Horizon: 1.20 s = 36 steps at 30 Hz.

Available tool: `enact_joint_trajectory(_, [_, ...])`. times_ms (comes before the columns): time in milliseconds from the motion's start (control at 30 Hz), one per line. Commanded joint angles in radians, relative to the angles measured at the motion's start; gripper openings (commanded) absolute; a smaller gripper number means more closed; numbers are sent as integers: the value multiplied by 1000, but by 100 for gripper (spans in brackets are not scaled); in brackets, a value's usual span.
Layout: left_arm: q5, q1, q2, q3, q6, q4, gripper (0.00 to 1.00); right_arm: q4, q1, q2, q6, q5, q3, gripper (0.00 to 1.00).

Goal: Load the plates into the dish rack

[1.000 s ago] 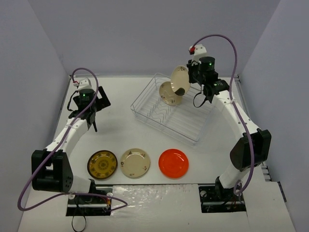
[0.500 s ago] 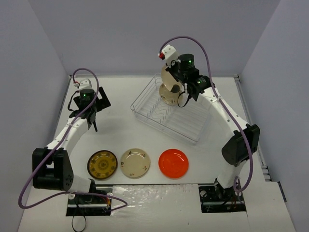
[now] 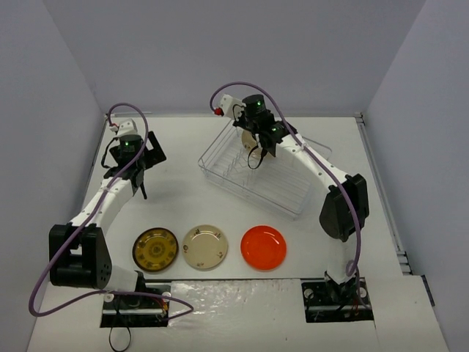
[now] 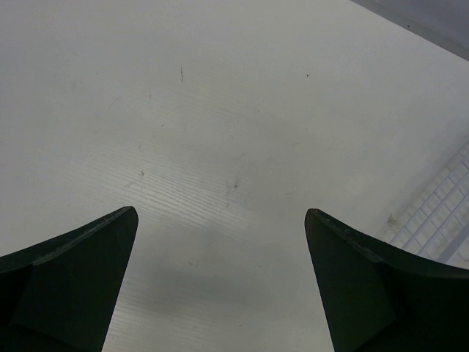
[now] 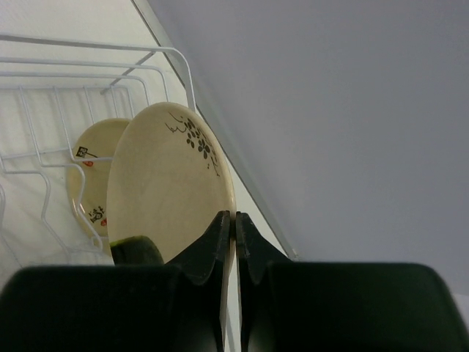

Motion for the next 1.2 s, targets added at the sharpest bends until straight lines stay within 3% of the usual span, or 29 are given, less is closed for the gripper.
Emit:
enact_joint_trajectory(0, [1,8,-4,38,10,49,97,135,40,-6,-121,135,48,0])
enact_joint_trajectory(133, [3,10,-9,35,11,51,97,193,71,5,-184,203,3,0])
enact_joint_trajectory(633, [16,15,-15,33,14,54,97,212,79,71,-275,221,-15,0])
enact_joint_trajectory(1167, [14,19,-12,32,14,53,97,227,47,105,-261,183,-43,0])
